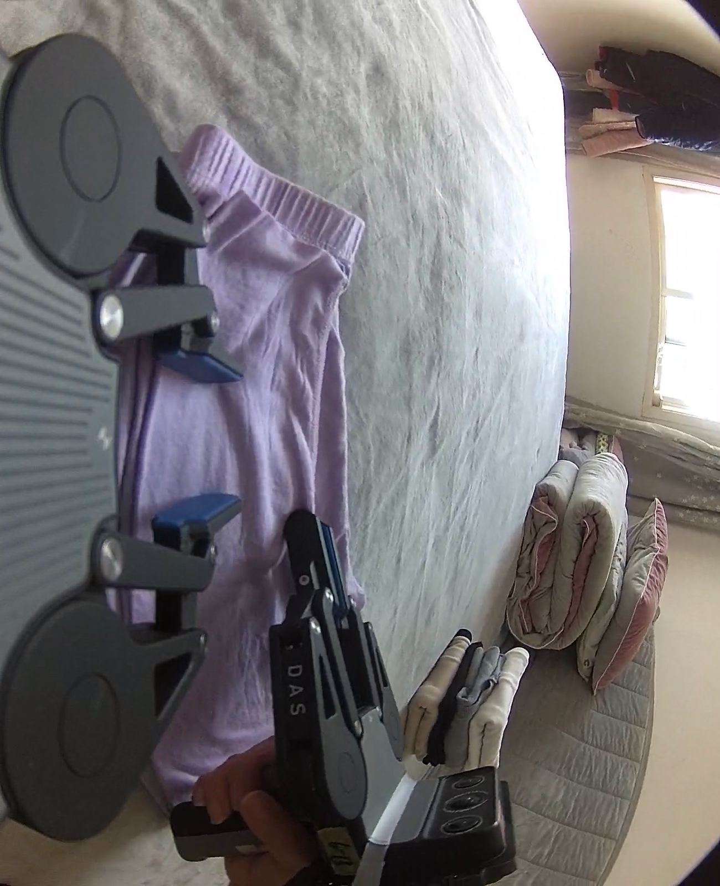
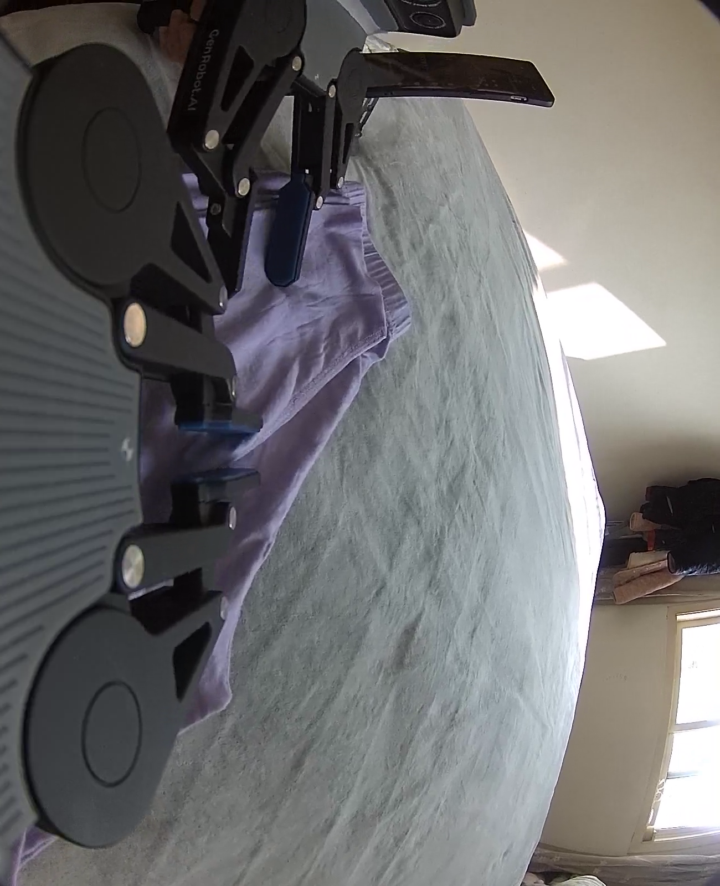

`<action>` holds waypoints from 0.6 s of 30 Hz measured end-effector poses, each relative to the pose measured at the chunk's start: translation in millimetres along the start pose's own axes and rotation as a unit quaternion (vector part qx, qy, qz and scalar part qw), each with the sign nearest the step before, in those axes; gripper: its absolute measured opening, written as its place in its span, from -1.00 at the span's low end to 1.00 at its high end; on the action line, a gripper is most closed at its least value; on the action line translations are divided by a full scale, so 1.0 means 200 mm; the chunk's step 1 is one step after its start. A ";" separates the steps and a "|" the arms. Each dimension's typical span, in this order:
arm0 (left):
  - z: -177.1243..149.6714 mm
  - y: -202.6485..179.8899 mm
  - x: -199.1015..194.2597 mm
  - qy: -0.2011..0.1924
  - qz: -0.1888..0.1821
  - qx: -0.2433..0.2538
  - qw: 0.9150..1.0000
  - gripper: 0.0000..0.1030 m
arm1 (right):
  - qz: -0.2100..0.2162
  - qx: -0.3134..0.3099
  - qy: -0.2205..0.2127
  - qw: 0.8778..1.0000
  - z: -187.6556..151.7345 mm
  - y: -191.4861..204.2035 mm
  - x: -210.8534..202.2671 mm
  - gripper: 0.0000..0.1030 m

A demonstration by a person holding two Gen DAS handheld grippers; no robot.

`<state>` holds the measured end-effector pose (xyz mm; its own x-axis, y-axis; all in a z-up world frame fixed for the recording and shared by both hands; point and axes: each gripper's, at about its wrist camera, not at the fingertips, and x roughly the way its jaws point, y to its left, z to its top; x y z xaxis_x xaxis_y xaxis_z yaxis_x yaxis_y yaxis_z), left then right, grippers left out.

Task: Fold clothes
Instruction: 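Press the fold flat with the right gripper, then open it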

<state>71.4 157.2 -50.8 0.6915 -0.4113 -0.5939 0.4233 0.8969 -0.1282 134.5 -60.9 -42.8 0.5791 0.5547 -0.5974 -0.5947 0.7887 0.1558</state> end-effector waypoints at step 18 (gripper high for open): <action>-0.02 0.00 -0.02 0.010 0.024 0.041 0.999 -0.09 | 0.002 -0.054 0.007 0.999 0.10 0.18 0.18 -0.90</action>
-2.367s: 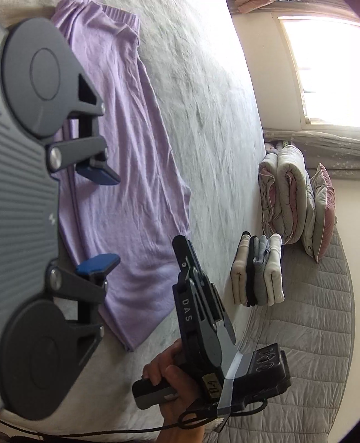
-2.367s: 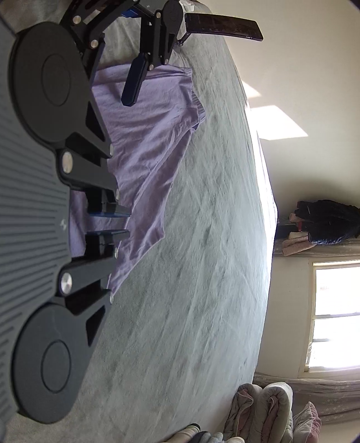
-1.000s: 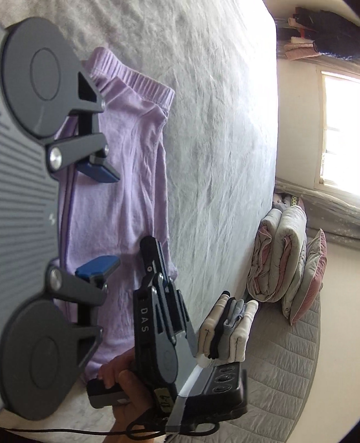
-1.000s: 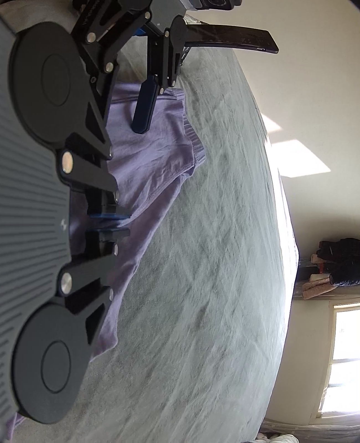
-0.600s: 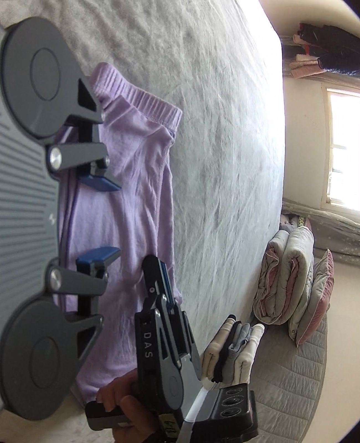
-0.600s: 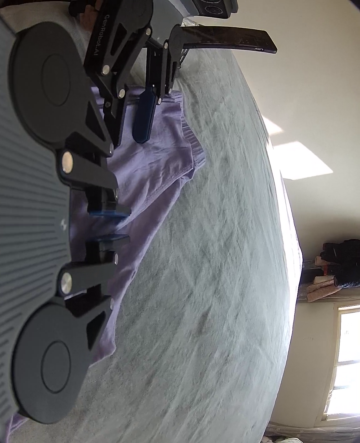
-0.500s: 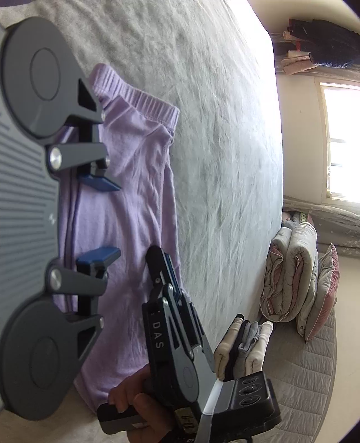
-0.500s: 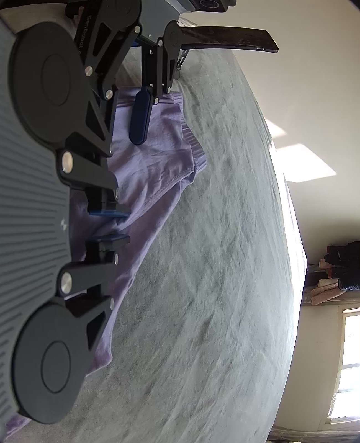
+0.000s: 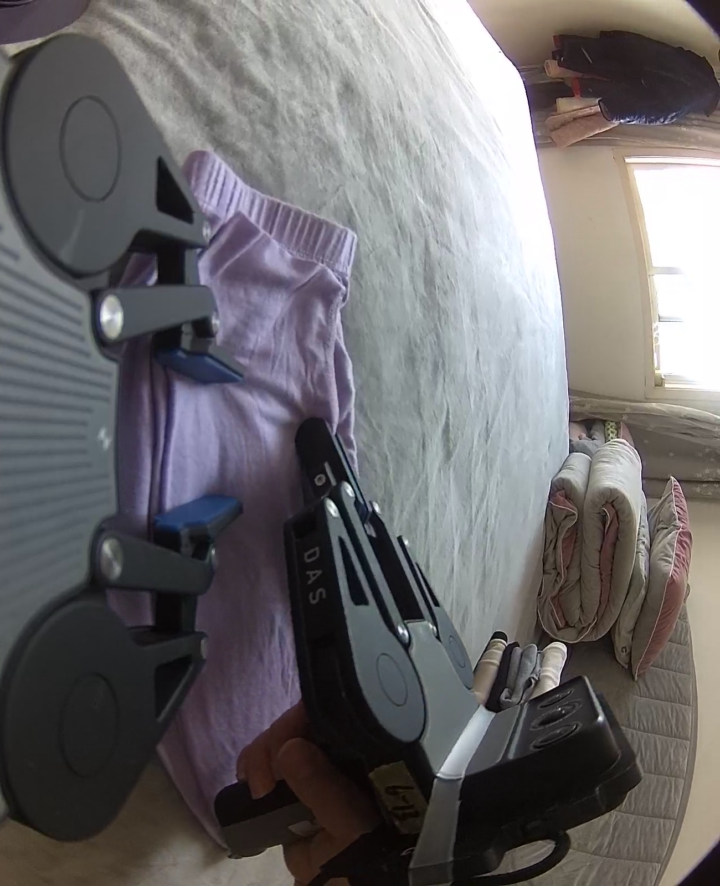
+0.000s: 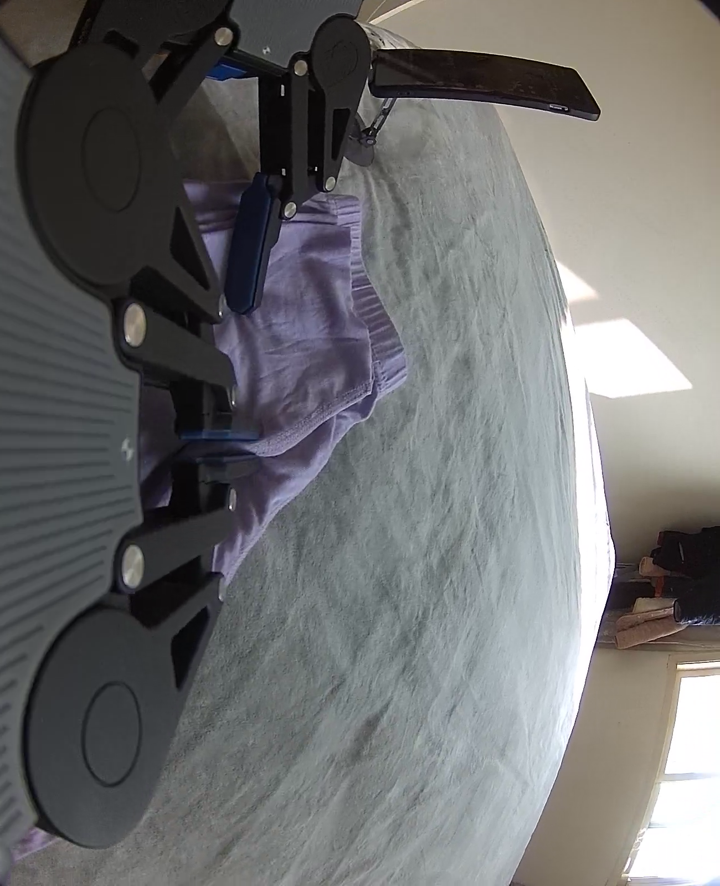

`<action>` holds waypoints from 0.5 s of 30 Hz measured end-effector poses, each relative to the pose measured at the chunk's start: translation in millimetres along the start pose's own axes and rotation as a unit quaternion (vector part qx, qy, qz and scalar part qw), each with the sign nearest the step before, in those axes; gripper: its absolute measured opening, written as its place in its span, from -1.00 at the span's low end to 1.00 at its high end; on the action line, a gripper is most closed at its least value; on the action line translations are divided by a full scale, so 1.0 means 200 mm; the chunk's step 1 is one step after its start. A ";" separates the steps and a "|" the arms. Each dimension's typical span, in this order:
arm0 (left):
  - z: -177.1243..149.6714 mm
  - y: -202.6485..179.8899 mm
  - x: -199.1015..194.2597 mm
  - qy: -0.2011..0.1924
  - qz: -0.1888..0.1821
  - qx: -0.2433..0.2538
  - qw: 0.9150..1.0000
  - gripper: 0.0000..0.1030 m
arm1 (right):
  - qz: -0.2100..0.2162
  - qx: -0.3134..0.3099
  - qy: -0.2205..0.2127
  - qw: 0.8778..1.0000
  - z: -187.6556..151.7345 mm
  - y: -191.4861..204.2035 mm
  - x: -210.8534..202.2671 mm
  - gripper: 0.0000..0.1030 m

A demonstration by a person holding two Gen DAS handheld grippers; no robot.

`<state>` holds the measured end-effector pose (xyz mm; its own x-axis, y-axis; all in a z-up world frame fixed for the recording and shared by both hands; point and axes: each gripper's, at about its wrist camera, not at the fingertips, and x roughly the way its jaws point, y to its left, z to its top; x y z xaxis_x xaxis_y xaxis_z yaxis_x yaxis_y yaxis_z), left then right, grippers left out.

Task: Fold clothes
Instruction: 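Press the fold flat with the right gripper, then open it, then lift both open grippers off the folded lavender pants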

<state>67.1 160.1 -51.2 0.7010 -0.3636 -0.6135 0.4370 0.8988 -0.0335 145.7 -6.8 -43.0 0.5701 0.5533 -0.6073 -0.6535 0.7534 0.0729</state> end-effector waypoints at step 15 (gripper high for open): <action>0.07 0.09 -0.05 -0.027 -0.004 -0.048 0.998 -0.08 | -0.056 0.020 -0.047 0.997 -0.04 -0.06 -0.22 -0.35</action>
<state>76.4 176.9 -35.3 0.7277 -0.3819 -0.5698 0.3891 0.9139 -0.1155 124.4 -43.0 -22.6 0.6842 0.4935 -0.5369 -0.5633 0.8253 0.0408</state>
